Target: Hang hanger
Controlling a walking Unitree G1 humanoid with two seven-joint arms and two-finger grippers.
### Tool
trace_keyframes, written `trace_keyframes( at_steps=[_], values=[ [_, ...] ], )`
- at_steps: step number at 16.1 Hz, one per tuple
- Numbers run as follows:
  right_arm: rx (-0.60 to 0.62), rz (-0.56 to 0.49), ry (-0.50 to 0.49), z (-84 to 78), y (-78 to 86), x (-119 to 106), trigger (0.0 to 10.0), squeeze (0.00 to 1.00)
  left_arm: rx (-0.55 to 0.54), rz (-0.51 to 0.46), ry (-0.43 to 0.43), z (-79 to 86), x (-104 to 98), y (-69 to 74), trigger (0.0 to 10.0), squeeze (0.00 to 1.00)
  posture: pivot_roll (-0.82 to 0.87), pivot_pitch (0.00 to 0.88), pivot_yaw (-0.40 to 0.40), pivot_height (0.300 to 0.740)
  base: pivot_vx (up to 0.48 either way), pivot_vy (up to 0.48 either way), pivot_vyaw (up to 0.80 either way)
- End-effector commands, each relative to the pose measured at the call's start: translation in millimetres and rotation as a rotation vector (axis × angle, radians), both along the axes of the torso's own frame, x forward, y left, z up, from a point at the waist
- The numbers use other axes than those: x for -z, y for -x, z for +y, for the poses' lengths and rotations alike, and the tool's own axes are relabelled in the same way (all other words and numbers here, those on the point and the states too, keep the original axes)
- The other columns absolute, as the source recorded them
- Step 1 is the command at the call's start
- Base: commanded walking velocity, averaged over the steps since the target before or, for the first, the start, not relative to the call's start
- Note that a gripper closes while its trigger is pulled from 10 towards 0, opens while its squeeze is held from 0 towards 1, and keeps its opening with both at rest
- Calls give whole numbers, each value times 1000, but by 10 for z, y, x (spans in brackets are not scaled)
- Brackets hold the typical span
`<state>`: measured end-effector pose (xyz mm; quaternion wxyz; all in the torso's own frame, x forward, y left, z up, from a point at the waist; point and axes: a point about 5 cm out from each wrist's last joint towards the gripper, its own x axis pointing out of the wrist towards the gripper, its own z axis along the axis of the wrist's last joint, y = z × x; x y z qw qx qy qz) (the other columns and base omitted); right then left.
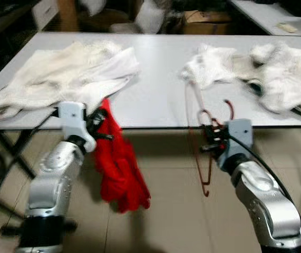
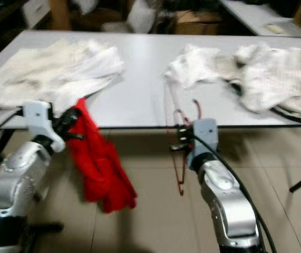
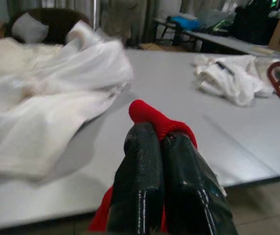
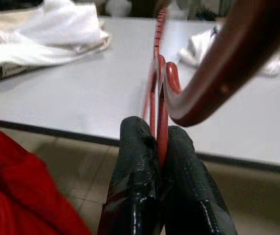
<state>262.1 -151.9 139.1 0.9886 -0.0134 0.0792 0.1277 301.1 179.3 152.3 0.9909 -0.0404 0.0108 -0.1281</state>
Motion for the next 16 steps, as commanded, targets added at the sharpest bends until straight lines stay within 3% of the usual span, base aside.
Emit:
trace_keyframes(
  at_steps=[1,2,4,7,9,11,14,16],
  values=[
    [-29,-25,-1,-6,11,-59,10000,0,38,-43,4,-71,-111,-17,10000,0,-55,0,-1,740,349,0,0],
    [-108,-39,38,-8,25,-97,10000,0,50,-50,4,-78,-138,-42,10000,0,-58,0,1,740,352,0,0],
    [-132,-43,52,-47,24,-126,10000,0,60,-55,2,-89,-158,-60,10000,0,-61,0,2,740,352,0,0],
    [-346,-72,75,-7,114,-253,10000,0,68,-72,-18,-65,-242,-123,10000,0,-62,0,-1,740,350,0,0],
    [-570,-73,98,-66,251,-399,10000,0,67,-109,-57,22,-419,-255,10000,0,-56,0,-9,740,352,0,0],
    [-660,-58,123,-160,307,-473,10000,0,55,-145,-89,137,-598,-357,10000,0,-55,0,-7,740,349,0,0],
    [-679,-90,138,-227,276,-562,10000,0,25,-179,-125,260,-805,-467,10000,0,-56,0,0,740,351,0,0],
    [-687,-102,142,-199,263,-578,10000,0,38,-197,-139,249,-886,-501,10000,0,-54,0,2,740,349,0,400]
  ],
)
